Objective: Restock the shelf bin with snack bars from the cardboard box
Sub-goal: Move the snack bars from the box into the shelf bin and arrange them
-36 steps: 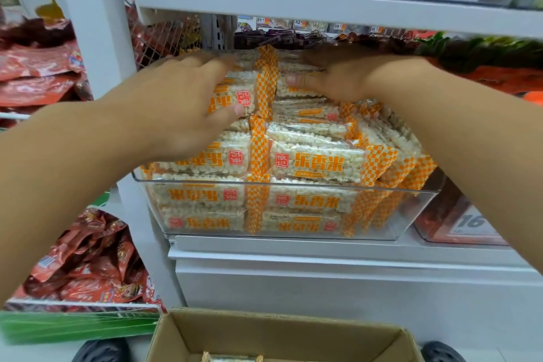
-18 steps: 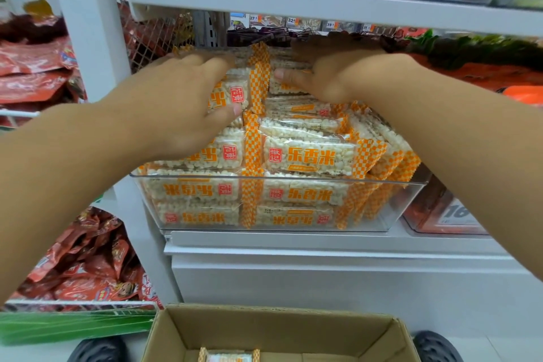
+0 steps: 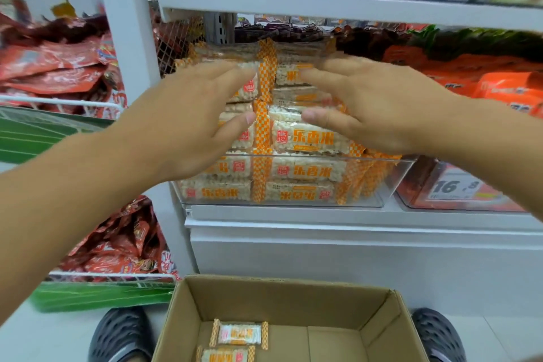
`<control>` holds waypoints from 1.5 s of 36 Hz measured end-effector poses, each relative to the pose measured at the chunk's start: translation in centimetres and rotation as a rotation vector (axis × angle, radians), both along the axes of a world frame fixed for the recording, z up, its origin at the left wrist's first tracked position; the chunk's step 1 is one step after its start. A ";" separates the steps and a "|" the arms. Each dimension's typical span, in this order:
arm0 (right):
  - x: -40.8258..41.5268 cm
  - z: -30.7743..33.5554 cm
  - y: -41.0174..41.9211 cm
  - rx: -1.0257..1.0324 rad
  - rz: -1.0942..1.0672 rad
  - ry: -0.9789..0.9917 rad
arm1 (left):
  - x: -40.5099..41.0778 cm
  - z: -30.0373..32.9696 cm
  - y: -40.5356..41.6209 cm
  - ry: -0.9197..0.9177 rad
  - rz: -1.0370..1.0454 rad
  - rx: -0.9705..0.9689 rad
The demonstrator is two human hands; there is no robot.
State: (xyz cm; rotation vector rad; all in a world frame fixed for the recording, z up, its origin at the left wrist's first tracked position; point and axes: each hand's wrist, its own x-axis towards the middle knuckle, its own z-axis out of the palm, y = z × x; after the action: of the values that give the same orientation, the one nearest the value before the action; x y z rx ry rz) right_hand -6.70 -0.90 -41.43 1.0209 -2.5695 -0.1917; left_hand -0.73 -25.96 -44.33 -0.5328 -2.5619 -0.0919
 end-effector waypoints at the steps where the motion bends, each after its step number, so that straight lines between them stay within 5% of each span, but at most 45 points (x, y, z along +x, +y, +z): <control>1: 1.1 -0.3 0.1 -0.025 0.070 0.049 | 0.9 0.0 0.0 0.028 -0.014 0.008; 4: 5.1 -2.4 -0.6 -0.152 0.268 0.144 | 3.8 -1.1 0.4 0.097 -0.077 0.042; 7: 8.8 -7.6 -1.9 -0.214 0.380 -0.080 | 6.4 -5.2 1.7 -0.023 -0.091 0.029; 11: 10.8 -20.0 -2.7 0.299 0.127 -0.665 | 8.6 -16.3 3.4 -0.707 0.113 -0.208; 13: 10.9 -26.4 -2.5 0.379 0.009 -0.876 | 9.8 -21.9 3.8 -0.938 0.226 -0.130; 21: 13.7 -41.9 -6.3 -0.199 -0.293 -1.106 | 14.2 -35.9 4.1 -1.344 0.566 0.380; 31: 12.4 -46.8 -9.5 -0.024 -0.269 -0.842 | 11.9 -38.6 3.2 -1.223 1.054 1.221; 36: 12.6 -47.1 -9.1 -0.147 -0.394 -0.946 | 11.7 -39.7 4.6 -1.166 1.171 1.767; 44: 13.0 -45.7 -8.6 -0.801 -0.440 -1.503 | 11.7 -39.3 6.1 -1.160 0.976 1.871; 48: 12.6 -43.9 -6.8 -0.783 -0.391 -1.620 | 11.5 -37.6 6.5 -1.039 0.891 1.799; 54: 12.6 -39.8 -3.0 -0.660 -0.422 -1.510 | 11.2 -34.6 7.7 -1.043 0.810 1.789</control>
State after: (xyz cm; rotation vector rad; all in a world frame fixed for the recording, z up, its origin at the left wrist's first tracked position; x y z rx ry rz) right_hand 5.92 -3.92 -81.21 0.2608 -3.4866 1.8394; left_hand 10.43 -18.25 -78.89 1.4489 -1.9470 -2.3840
